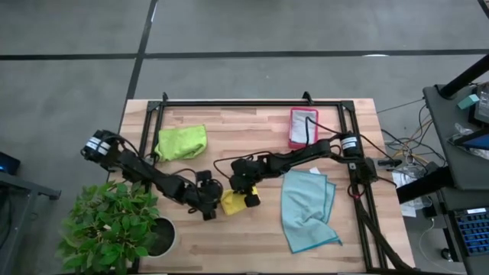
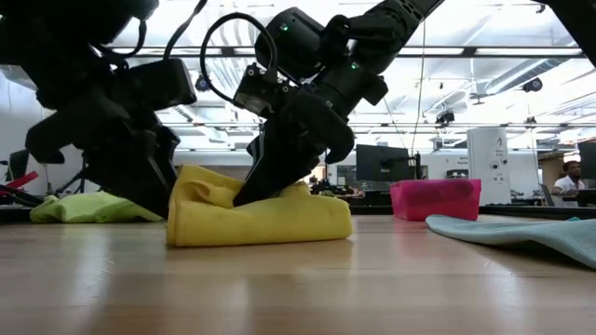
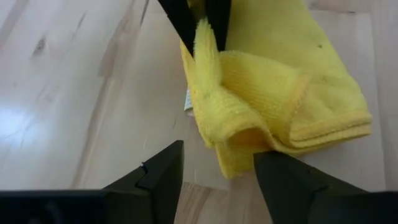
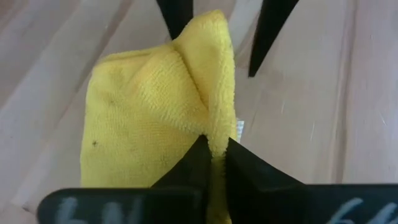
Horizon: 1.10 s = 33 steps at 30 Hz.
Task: Fold microfiber towels
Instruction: Fold the yellow microfiber towel
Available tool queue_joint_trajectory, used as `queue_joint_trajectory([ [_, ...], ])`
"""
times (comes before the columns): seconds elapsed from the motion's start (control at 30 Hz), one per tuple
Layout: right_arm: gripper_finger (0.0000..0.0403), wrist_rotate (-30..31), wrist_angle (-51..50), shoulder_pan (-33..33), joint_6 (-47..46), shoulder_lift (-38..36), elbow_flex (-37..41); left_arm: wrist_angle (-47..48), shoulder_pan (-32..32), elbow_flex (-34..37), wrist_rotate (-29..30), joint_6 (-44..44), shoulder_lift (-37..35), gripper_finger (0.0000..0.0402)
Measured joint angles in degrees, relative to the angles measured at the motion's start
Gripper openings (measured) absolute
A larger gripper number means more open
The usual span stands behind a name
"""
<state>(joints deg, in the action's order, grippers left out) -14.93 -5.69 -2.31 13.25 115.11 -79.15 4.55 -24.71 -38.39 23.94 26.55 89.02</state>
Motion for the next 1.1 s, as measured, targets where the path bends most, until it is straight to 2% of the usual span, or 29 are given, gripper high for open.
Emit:
queue_joint_trajectory([
  [0.3, 0.0111, 2.8, -0.1, 0.2, -1.7, -0.3, 0.0, 2.8, -0.1, 0.1, 0.0, -0.1, -2.7, 0.0220],
  [0.57, 0.0156, 3.1, -1.6, 0.8, -1.7, -1.9, 0.0, 6.6, -0.2, 0.0, -1.1, 0.1, -6.0, 0.0224],
  [0.83, 0.0157, 4.5, -2.1, 1.8, -1.7, -3.5, -0.1, 7.1, -0.2, -0.1, -1.2, 0.1, -9.8, 0.0224],
  [1.1, 0.0127, 8.1, -8.0, 1.8, -0.7, -9.7, 0.1, 6.5, -0.3, -0.3, -1.2, 0.2, -11.6, 0.0224],
])
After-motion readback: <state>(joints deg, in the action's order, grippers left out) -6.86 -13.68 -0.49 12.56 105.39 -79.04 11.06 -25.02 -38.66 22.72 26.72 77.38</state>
